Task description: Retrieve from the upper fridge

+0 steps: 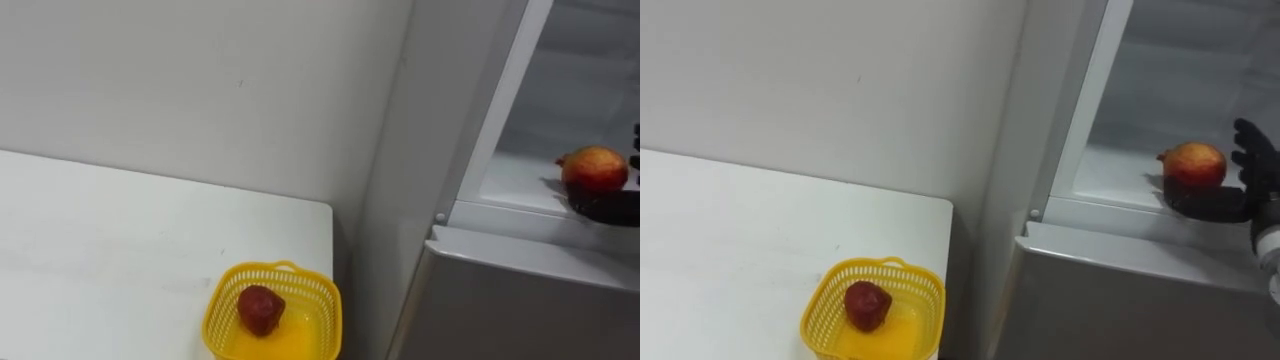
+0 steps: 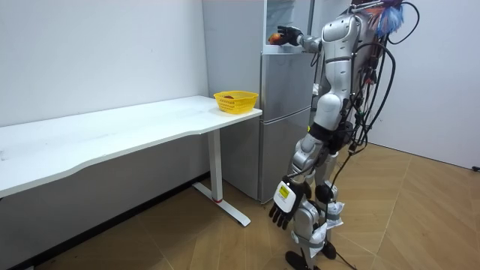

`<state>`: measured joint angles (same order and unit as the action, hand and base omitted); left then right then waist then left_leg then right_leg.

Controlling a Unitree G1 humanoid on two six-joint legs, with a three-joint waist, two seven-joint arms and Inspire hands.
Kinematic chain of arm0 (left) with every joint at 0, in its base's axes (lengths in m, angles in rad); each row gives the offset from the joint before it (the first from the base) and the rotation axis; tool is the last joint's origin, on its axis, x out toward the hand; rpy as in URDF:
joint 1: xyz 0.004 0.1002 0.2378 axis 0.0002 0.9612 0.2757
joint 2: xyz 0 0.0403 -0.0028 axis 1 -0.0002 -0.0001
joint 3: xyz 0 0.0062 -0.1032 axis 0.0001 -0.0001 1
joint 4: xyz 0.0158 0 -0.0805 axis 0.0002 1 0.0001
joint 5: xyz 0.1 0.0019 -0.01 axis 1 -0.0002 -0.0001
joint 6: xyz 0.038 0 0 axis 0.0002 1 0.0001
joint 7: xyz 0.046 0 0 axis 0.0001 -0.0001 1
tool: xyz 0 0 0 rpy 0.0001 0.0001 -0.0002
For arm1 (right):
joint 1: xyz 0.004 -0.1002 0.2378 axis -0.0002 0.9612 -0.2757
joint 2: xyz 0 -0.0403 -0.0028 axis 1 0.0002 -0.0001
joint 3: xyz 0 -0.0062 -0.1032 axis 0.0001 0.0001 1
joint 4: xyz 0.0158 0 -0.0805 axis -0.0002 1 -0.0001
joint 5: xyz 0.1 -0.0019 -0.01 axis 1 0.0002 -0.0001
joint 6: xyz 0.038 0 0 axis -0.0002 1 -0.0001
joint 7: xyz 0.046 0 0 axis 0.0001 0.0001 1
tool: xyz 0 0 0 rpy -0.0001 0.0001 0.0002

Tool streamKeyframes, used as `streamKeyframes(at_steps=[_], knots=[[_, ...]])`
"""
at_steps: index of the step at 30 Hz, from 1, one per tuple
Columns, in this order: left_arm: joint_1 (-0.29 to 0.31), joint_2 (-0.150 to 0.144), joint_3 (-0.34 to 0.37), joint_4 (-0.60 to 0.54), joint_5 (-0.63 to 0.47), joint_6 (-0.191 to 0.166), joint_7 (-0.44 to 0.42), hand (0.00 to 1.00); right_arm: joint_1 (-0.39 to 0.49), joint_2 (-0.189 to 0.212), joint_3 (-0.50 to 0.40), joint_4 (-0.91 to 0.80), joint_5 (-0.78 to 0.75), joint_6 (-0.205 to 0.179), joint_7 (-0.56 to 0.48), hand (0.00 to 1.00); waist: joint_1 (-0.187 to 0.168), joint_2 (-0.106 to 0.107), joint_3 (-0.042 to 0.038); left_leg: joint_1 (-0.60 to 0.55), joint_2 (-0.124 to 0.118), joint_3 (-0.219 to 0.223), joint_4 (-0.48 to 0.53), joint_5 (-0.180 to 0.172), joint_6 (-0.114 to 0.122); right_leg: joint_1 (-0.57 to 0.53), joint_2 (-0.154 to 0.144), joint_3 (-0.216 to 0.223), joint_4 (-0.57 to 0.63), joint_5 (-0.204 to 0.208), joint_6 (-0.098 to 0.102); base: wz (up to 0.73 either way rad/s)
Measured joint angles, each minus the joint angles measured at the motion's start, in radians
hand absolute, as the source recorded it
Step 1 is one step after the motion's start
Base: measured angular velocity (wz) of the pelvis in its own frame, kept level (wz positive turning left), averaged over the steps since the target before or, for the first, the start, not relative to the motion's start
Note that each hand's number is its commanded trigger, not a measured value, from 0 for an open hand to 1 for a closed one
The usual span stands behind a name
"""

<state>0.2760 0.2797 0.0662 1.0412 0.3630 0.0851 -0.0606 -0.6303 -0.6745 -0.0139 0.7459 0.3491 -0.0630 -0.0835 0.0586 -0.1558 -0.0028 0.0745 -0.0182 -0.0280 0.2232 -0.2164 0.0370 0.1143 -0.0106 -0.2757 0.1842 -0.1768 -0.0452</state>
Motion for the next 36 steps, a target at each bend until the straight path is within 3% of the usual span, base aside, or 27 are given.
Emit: streamKeyframes(at_steps=[13, 29, 36], knots=[[0.002, 0.007, 0.001, -0.011, 0.0, -0.005, 0.0, 0.0, -0.015, -0.019, -0.009, 0.038, 0.007, -0.008, 0.054, 1.0, -0.002, 0.001, 0.0004, 0.011, 0.0, 0.002, -0.001, 0.0, 0.0, 0.01, 0.002, 0.005, -0.002, -0.002, 0.0, 0.0], [0.003, 0.008, 0.009, -0.01, -0.009, -0.005, 0.004, 0.0, -0.014, -0.023, -0.006, 0.011, 0.003, -0.007, 0.002, 1.0, 0.004, -0.005, 0.0003, 0.008, 0.0, 0.002, -0.003, 0.0, 0.0, 0.006, 0.004, 0.011, -0.012, -0.002, 0.0, 0.0], [-0.01, 0.004, 0.005, -0.019, -0.004, -0.004, 0.016, 0.0, 0.04, -0.017, -0.006, -0.194, -0.027, 0.002, -0.1, 1.0, 0.0, 0.023, 0.0089, 0.006, 0.002, 0.004, -0.005, 0.0, -0.001, 0.004, 0.003, 0.0, -0.012, -0.002, 0.001, 0.0]])
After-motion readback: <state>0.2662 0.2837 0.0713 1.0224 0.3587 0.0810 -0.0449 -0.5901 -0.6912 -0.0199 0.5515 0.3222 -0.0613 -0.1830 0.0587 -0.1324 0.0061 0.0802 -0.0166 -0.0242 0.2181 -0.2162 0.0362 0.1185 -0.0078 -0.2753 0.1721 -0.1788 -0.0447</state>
